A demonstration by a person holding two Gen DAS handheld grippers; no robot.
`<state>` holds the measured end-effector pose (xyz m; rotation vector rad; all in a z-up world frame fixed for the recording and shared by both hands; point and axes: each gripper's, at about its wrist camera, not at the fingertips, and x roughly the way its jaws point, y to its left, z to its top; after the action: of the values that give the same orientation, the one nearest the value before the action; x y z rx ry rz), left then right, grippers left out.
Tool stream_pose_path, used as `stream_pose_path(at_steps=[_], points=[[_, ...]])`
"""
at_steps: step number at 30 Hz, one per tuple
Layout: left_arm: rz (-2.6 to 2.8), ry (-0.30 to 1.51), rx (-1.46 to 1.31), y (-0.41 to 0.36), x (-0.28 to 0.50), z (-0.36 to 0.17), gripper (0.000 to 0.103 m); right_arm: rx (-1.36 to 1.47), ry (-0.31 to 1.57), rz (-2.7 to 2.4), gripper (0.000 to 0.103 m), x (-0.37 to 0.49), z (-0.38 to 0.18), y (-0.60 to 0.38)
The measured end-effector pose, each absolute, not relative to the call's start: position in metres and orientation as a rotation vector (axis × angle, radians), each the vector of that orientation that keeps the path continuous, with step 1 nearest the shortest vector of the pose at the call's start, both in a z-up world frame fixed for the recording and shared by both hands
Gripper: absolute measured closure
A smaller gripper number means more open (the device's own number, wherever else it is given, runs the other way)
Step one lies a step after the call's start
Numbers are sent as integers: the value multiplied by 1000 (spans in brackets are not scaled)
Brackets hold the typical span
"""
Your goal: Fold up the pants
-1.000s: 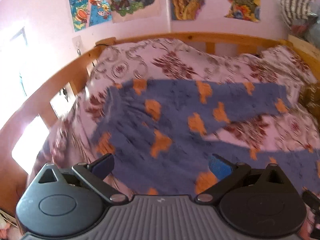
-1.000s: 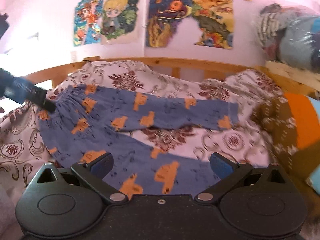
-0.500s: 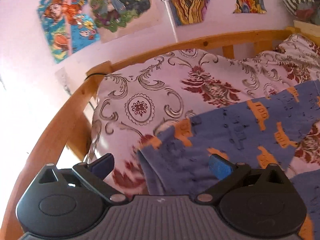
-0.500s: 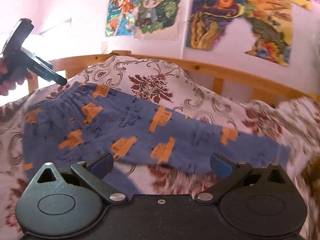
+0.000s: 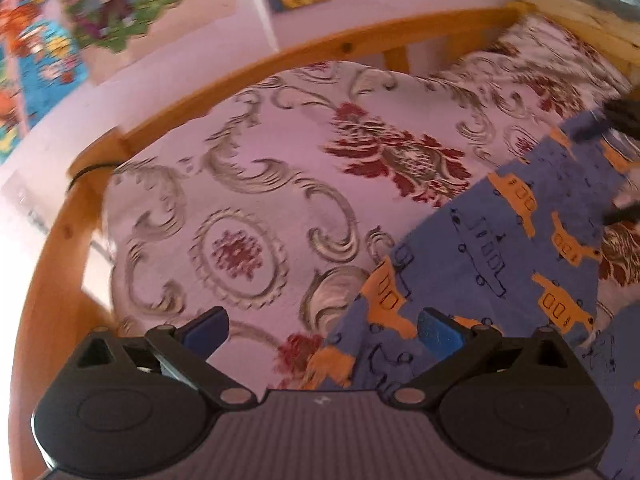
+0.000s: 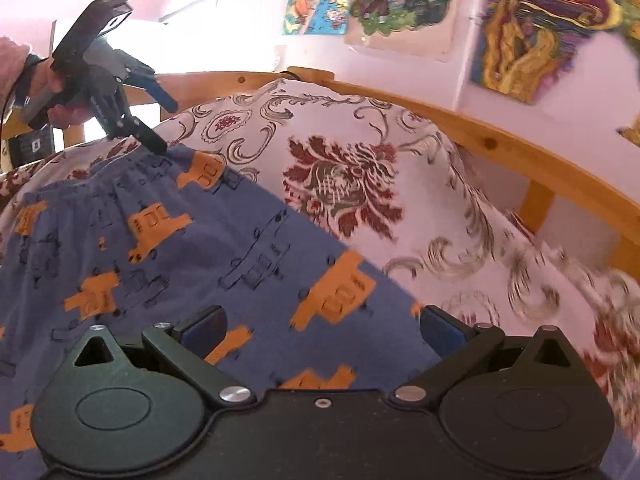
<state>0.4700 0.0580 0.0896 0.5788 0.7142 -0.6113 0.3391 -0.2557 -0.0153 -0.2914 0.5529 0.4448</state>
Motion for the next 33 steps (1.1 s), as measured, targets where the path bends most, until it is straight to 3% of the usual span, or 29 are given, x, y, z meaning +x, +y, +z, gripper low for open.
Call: stream_pose_path(at_steps=[3, 5, 12, 16, 18, 21, 23, 27, 29, 31, 33], points=[[-636, 707, 610, 50, 477, 87, 13, -317, 557, 480, 4, 365, -14, -246], [-647, 719, 617, 47, 482, 86, 19, -305, 588, 490, 16, 385, -16, -245], [-669, 781, 599, 46, 495, 78, 39, -280, 659, 459, 30, 429, -29, -248], [-678, 801, 615, 44, 496, 73, 50, -306, 704, 464, 49, 437, -39, -248], [-679, 818, 612, 44, 496, 71, 63, -309, 719, 465, 51, 438, -42, -248], [-672, 833, 627, 41, 497, 69, 75, -318, 732, 460, 51, 442, -44, -248], [-670, 824, 649, 38, 495, 68, 76, -315, 739, 452, 50, 446, -44, -247], [-666, 820, 708, 28, 491, 64, 92, -307, 765, 443, 53, 454, -45, -248], [-663, 808, 738, 24, 487, 62, 97, -322, 779, 438, 82, 455, -48, -247], [-656, 795, 754, 22, 483, 61, 100, -357, 787, 431, 102, 452, -51, -244], [-642, 771, 765, 21, 476, 61, 101, -374, 783, 438, 103, 447, -50, -244]])
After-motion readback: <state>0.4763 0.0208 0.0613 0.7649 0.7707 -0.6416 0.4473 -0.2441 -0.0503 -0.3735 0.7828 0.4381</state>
